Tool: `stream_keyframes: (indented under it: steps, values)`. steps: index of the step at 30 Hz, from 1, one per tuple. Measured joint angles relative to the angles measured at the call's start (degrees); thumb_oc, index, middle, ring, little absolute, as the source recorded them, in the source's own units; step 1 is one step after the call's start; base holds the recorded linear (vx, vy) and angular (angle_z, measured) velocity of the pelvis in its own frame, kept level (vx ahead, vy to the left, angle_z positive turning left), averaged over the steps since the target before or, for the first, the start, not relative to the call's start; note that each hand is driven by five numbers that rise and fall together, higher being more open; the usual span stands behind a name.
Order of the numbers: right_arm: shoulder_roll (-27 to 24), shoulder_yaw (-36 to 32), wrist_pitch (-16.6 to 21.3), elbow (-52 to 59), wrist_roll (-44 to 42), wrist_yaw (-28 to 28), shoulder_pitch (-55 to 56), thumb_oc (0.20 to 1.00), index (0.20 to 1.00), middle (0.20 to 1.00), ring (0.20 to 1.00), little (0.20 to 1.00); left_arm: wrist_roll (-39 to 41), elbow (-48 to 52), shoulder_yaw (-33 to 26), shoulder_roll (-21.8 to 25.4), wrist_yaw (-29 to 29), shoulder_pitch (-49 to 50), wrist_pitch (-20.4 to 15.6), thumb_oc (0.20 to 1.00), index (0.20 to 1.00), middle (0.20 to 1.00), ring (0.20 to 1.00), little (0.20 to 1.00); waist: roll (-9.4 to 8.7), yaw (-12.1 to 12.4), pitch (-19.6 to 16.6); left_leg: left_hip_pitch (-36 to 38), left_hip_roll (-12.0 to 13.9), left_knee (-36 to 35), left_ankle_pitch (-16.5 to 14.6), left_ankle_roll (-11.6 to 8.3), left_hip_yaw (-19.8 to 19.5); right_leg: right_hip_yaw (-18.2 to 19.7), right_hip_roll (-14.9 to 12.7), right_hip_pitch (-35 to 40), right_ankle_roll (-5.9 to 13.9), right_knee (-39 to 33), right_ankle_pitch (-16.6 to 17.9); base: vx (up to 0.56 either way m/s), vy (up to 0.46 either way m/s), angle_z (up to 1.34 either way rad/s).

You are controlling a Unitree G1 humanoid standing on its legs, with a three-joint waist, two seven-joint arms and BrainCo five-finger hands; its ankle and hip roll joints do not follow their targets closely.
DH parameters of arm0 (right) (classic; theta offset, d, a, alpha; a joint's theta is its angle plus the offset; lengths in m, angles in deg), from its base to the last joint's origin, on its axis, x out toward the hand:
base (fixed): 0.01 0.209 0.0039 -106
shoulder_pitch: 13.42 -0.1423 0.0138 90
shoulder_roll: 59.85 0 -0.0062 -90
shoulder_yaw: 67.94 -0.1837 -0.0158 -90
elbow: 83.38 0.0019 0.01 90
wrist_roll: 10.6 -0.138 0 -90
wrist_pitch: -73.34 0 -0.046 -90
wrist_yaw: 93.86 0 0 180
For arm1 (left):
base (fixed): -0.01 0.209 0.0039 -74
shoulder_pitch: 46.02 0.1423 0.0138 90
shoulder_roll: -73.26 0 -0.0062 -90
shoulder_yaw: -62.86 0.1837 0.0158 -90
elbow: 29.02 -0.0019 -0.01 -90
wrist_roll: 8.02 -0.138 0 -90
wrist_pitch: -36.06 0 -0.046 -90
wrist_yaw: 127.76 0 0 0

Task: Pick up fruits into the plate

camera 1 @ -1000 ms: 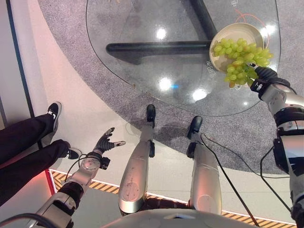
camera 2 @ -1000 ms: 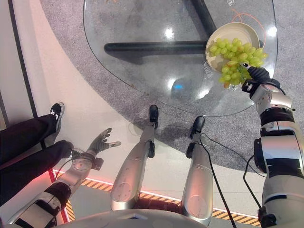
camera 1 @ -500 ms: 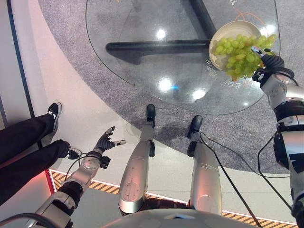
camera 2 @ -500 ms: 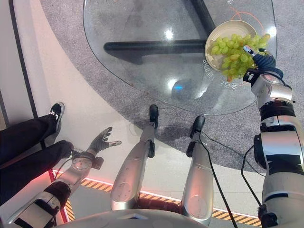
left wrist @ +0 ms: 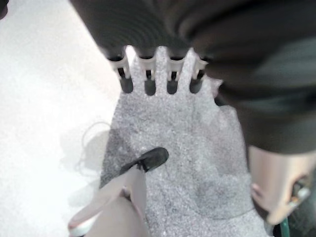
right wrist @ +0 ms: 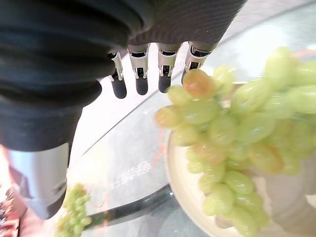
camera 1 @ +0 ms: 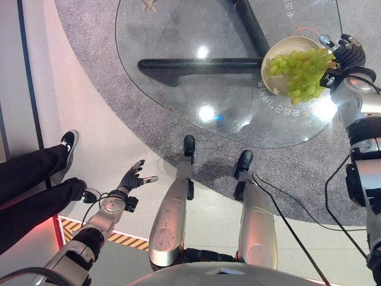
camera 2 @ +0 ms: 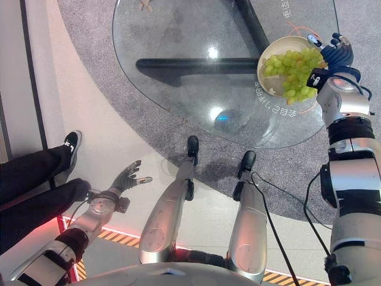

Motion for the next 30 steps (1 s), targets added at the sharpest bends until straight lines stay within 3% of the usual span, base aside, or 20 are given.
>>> stream_keyframes:
  steps: [3,8,14,19,21,25,27,30]
  values:
    - [-0.77,2.00,0.63,0.77,4.42,0.36,0.06,1.000,1.000,1.000,1.000,1.000,-0.03,-1.10,-0.55,-0.54,-0.41,0.00,0.07,1.000,1.000,1.000,1.000,1.000,0.00,0.01,0.00,1.24,0.00,0.00,0.05,0.05,-0.19,-0.35,0.01,1.66,-0.07,-0.44,0.05,0.03,0.017,0.06]
    - [-1.12,2.33,4.82,5.11,8.65,1.73,0.23,1.000,1.000,1.000,1.000,1.000,-0.05,-1.84,-0.93,-1.03,-1.20,0.00,0.12,1.000,1.000,1.000,1.000,1.000,-0.01,-0.15,0.01,4.17,0.26,-0.06,-0.22,-0.16,-1.31,-1.65,0.36,5.88,-0.07,-2.07,0.04,0.01,0.005,0.09]
    - [-1.19,1.58,8.25,9.24,8.72,1.66,3.70,1.000,1.000,1.000,1.000,1.000,-0.32,-3.82,-2.61,-2.04,-2.54,-0.06,1.20,1.000,1.000,1.000,1.000,1.000,-0.12,-0.06,0.04,8.56,0.49,-0.11,-0.89,-0.33,-2.06,-3.03,0.74,11.91,-0.17,-4.14,0.15,0.05,-0.011,0.09]
    - [-0.80,-2.09,9.39,14.19,8.39,0.45,13.13,1.000,1.000,1.000,1.000,1.000,-0.30,-6.17,-4.02,-2.71,-4.41,0.69,1.46,1.000,1.000,1.000,1.000,1.000,-1.01,-0.26,-0.24,14.48,0.90,-0.44,-2.68,-0.30,-1.94,-3.18,1.62,19.52,0.08,-8.14,0.37,0.11,-0.006,-0.01]
    - [0.33,-5.85,10.10,16.96,6.10,-0.79,18.04,1.000,1.000,1.000,1.000,1.000,-0.11,-6.35,-6.30,-3.49,-5.39,1.29,1.99,1.000,1.000,1.000,1.000,1.000,-1.76,-0.56,-0.57,15.79,1.09,-0.45,-3.22,-0.33,-1.73,-2.99,2.02,21.55,-0.10,-9.83,1.02,0.14,-0.031,-0.04]
    - [8.23,-8.88,10.97,20.12,1.24,-4.01,30.08,1.000,1.000,1.000,1.000,1.000,-0.05,-8.44,-9.53,-4.42,-6.61,3.95,3.25,1.000,1.000,1.000,1.000,1.000,-6.61,-2.31,-4.38,18.31,1.30,-1.00,-4.19,-0.73,-1.28,-2.99,2.68,25.40,-0.11,-13.79,1.83,0.15,-0.016,-0.05]
    - [14.44,-10.49,12.59,22.12,-0.30,-5.83,37.47,1.000,1.000,1.000,1.000,1.000,-0.04,-10.28,-10.49,-5.00,-7.27,4.92,3.72,1.000,1.000,1.000,1.000,1.000,-8.89,-2.99,-6.66,20.69,1.30,-1.78,-4.90,-0.88,-0.63,-2.80,2.83,28.02,-0.11,-15.64,1.85,0.14,0.025,-0.10]
    - [20.63,-10.15,13.55,23.35,-0.66,-9.61,48.78,1.000,1.000,1.000,1.000,1.000,0.00,-10.85,-12.24,-7.11,-7.71,7.30,3.79,1.000,1.000,1.000,1.000,1.000,-10.00,-3.68,-11.38,23.23,0.80,-1.82,-6.49,-0.80,0.39,-2.13,2.57,30.96,-0.10,-17.66,1.86,0.17,0.024,-0.15]
